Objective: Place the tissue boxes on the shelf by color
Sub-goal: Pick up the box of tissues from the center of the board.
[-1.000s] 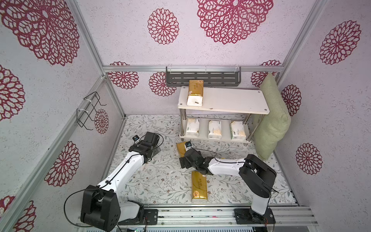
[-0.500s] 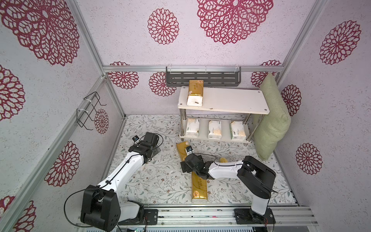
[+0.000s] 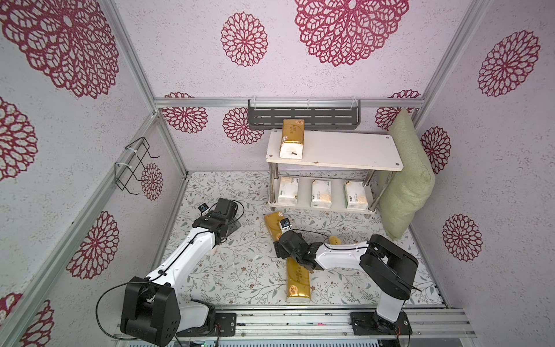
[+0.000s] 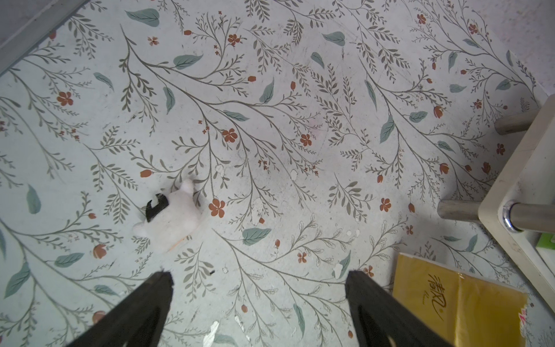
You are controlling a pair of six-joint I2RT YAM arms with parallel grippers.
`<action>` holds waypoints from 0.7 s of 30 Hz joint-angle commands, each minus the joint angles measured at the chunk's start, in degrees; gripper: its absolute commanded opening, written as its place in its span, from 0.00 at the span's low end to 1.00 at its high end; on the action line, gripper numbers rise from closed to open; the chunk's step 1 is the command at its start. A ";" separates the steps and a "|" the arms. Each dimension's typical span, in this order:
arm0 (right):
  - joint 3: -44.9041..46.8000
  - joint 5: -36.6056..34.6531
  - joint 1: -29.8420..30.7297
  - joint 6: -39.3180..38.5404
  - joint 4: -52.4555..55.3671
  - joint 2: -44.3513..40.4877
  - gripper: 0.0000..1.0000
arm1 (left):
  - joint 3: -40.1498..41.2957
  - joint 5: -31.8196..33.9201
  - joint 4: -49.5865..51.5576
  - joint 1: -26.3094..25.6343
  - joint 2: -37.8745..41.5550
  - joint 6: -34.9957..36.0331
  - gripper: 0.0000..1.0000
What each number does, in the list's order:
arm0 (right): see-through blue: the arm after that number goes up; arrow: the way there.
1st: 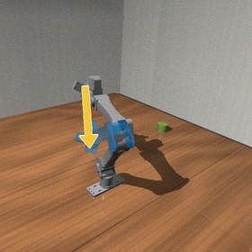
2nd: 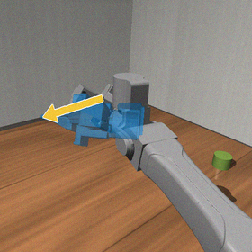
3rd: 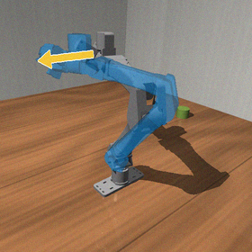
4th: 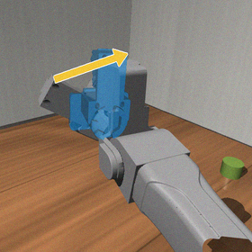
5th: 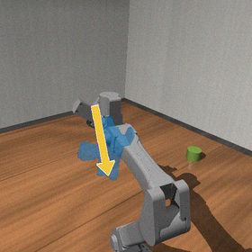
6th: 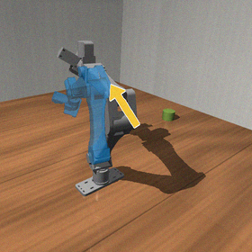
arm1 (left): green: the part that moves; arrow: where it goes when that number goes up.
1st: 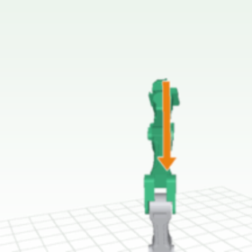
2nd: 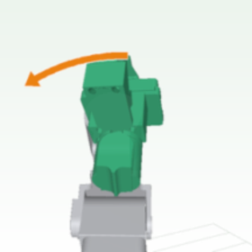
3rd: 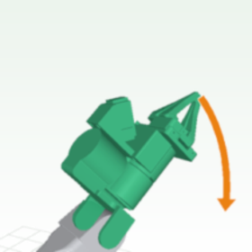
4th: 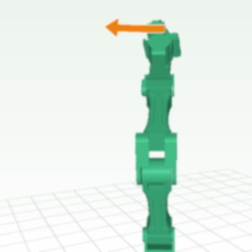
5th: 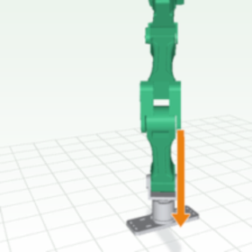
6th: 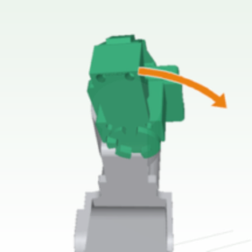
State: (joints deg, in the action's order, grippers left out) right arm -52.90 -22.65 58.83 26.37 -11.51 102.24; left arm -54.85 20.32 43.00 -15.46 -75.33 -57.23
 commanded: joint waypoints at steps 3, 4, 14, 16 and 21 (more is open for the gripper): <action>0.08 0.73 0.35 -3.28 -1.55 -7.98 0.75 | 0.01 1.74 -0.95 0.82 0.48 0.76 0.97; 0.08 1.45 0.34 -3.75 -1.13 -8.72 0.74 | -0.07 1.80 -1.05 1.06 0.22 0.95 0.97; -3.66 6.84 0.28 -10.82 12.67 -19.06 0.70 | -0.80 0.16 -2.49 1.85 -1.88 1.40 0.97; -5.14 8.00 0.15 -11.71 15.91 -21.38 0.69 | -1.14 0.07 -2.63 1.94 -2.12 1.71 0.97; -12.14 7.95 -0.14 -11.85 27.67 -25.20 0.67 | -1.56 -0.17 -2.81 2.44 -2.49 2.06 0.97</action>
State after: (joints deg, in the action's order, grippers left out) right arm -60.66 -14.74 58.85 16.05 10.26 81.06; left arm -55.02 20.21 41.41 -13.87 -77.32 -55.94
